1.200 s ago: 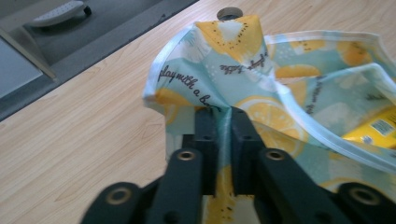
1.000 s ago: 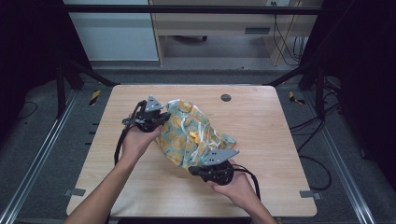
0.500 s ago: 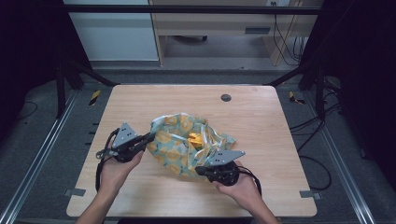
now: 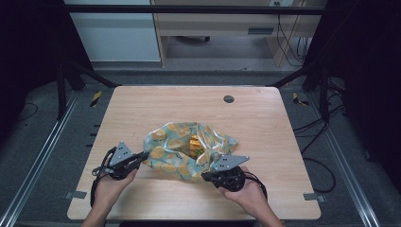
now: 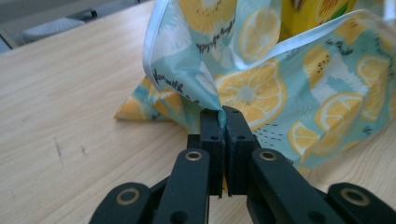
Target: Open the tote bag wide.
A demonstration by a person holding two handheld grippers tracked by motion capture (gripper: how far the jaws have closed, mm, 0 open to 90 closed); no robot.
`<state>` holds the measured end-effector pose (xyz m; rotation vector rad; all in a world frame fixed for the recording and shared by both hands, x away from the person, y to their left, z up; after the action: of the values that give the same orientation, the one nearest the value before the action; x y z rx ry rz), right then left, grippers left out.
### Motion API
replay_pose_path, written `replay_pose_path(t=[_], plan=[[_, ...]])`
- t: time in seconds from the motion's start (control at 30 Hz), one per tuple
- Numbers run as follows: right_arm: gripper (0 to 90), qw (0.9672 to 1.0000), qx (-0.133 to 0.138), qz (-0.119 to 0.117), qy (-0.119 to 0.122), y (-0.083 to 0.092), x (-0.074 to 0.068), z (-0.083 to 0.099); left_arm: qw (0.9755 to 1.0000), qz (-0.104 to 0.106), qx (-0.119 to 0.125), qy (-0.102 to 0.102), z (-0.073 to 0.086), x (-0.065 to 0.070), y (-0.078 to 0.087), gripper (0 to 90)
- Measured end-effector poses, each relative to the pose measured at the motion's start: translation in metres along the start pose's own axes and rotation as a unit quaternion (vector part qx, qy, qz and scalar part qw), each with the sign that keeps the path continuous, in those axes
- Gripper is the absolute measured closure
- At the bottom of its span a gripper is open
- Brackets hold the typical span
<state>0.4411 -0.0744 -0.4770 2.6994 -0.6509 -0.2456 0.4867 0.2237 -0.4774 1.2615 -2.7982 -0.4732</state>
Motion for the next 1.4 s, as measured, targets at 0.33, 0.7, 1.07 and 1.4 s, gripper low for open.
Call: replay_pose_path(t=[0.33, 0.7, 1.07, 1.4], plan=[[90.0, 0.9993, -0.036, 0.008, -0.004, 0.007, 0.0, 0.019, 0.9979, -0.003, -0.065, 0.01, 0.029, -0.008, -0.006, 87.0], [90.0, 0.9981, -0.054, 0.024, -0.012, 0.014, 0.007, 0.028, 0.9966, -0.007, -0.078, 0.024, 0.033, -0.006, -0.003, 89.4], [87.7, 0.9979, -0.055, 0.027, -0.02, 0.019, 0.009, 0.034, 0.9962, -0.009, -0.081, 0.03, 0.034, -0.003, 0.0, 89.5], [77.9, 0.9986, -0.039, 0.03, -0.017, 0.022, 0.005, 0.024, 0.9971, -0.023, -0.066, 0.031, 0.028, -0.002, 0.01, 78.1]])
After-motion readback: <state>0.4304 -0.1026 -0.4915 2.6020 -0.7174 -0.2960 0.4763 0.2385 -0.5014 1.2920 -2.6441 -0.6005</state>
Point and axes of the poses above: each handheld gripper's, and its own axes: y roughly backward along the jaws, z roughly out of its underside, x roughly to its right, the point moved 5 cm from there along -y, roughly forward along the jaws, and after that the axes turned 13 degrees about x, right-handed, at the moved point
